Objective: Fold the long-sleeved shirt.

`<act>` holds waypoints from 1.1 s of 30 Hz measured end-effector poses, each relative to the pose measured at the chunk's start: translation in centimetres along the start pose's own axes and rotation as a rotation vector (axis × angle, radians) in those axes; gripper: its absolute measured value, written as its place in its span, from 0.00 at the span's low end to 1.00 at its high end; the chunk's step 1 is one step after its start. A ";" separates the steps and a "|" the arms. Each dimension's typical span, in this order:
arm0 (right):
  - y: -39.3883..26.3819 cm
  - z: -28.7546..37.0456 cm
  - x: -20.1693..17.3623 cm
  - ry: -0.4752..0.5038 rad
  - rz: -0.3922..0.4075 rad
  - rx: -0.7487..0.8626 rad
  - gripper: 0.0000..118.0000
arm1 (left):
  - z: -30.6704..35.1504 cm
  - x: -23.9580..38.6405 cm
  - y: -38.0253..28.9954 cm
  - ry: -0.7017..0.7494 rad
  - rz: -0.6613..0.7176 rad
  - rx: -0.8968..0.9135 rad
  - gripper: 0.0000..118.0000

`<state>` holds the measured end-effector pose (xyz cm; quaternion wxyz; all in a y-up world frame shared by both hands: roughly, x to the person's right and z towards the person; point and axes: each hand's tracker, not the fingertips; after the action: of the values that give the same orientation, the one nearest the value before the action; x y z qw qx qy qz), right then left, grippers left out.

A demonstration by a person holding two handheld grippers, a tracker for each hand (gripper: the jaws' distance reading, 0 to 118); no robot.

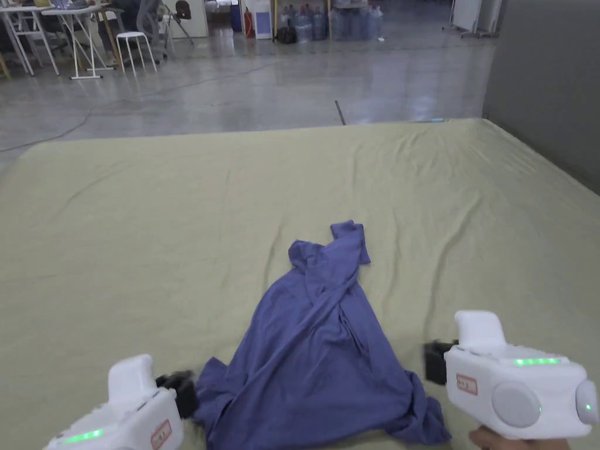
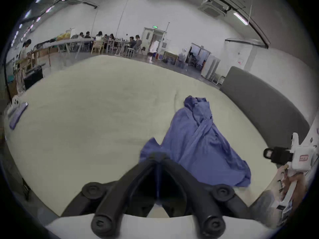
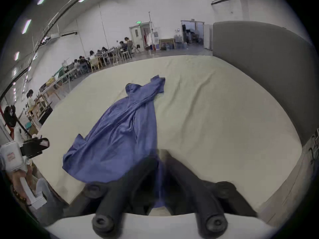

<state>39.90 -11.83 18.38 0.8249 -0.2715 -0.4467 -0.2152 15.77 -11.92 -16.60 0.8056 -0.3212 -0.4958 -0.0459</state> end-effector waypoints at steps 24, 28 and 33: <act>0.5 -2.4 -1.0 0.052 0.037 -0.136 0.02 | -11.9 -2.0 -5.4 -0.031 -0.110 -0.263 0.05; 6.4 -4.8 -1.2 0.066 0.116 -0.089 0.02 | -13.3 -4.0 -4.0 -0.045 -0.105 -0.219 0.05; 16.5 -11.7 -5.0 0.129 0.264 -0.084 0.17 | -14.1 -4.2 -2.5 -0.050 -0.068 -0.182 0.05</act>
<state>54.44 -6.20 4.57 0.8610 -0.3477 -0.3437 -0.1406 23.47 -22.85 -23.18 0.7585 -0.3769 -0.5202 -0.1099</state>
